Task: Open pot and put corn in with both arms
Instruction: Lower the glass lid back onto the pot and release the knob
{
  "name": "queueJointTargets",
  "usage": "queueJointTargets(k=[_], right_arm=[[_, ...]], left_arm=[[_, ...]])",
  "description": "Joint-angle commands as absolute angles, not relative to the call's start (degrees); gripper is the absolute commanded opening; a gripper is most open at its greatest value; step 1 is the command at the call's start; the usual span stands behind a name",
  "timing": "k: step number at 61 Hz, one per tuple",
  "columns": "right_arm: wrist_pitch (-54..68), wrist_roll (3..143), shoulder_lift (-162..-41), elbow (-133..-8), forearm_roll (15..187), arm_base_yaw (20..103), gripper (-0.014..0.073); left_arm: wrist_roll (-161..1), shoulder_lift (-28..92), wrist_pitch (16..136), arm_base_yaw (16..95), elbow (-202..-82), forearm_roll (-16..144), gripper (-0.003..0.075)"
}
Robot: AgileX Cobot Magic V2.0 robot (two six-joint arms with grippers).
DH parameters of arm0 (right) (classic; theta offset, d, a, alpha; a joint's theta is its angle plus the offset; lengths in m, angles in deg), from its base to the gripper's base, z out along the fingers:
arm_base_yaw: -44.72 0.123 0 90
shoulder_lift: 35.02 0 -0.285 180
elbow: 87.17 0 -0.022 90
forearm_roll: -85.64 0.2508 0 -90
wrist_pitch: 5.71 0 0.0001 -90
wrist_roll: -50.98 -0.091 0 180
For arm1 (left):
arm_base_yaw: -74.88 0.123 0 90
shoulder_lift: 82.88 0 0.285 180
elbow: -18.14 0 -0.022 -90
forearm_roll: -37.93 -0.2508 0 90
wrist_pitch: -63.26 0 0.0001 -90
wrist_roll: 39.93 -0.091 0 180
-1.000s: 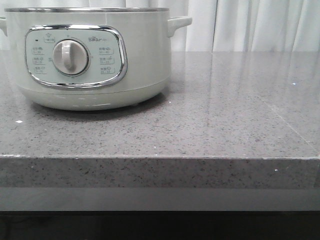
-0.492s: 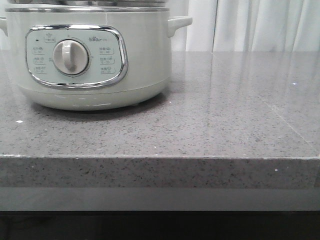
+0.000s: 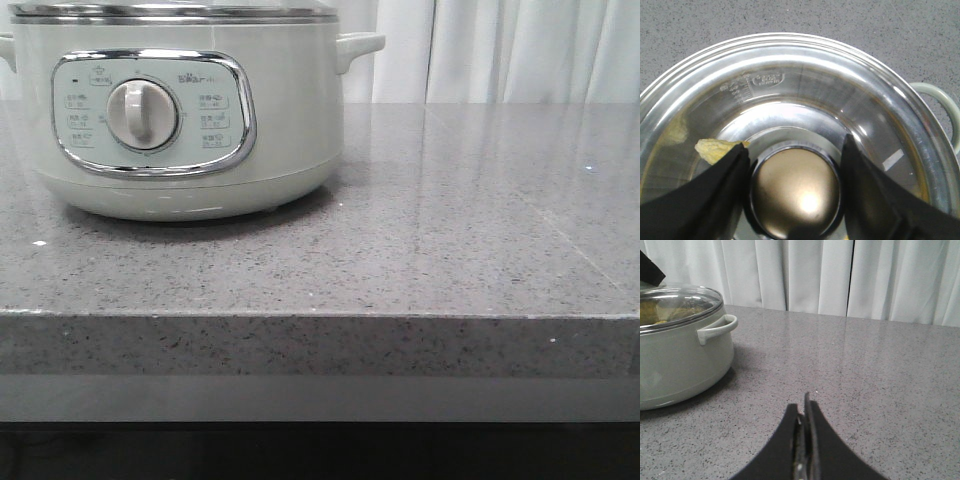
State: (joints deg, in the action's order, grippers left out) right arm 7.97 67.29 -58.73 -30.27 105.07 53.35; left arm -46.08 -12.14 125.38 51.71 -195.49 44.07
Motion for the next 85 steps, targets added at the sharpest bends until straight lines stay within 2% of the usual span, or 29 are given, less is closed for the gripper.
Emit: queueJointTargets(k=[1, 6, 14, 28, 35, 49, 61, 85], right_arm=[[3.14, 67.96, -59.15, -31.75, 105.40, 53.14, -0.0066], [3.14, 67.96, -59.15, -31.75, 105.40, 53.14, -0.0066], [3.14, 67.96, -59.15, -31.75, 105.40, 53.14, -0.0066], [3.14, 67.96, -59.15, -31.75, 105.40, 53.14, -0.0066], [3.14, 67.96, -59.15, -31.75, 105.40, 53.14, -0.0066], [3.14, 67.96, -59.15, -31.75, 105.40, 53.14, -0.0066], [3.14, 67.96, -59.15, -31.75, 105.40, 53.14, -0.0066], [3.20, 67.96, -59.15, -31.75, 105.40, 53.14, -0.0066]], left_arm=[[-46.00, -8.81, 120.61, 51.42, -197.15, 44.61, 0.0395], [-46.00, -8.81, 120.68, 51.42, -197.15, 44.61, 0.0510], [-46.00, -8.41, 120.63, 51.42, -198.24, 44.61, 0.0620], [-46.59, -5.03, 122.53, 51.42, -198.63, 44.61, 0.0621], [-47.30, -2.28, 121.74, 51.42, -196.39, 44.73, 0.0529], [-48.54, 5.22, 116.68, 51.42, -187.92, 44.81, 0.0183], [-48.82, 12.75, 109.75, 51.42, -177.13, 44.81, -0.0015], [-48.82, 36.73, 87.18, 51.42, -144.08, 44.81, -0.0018]])
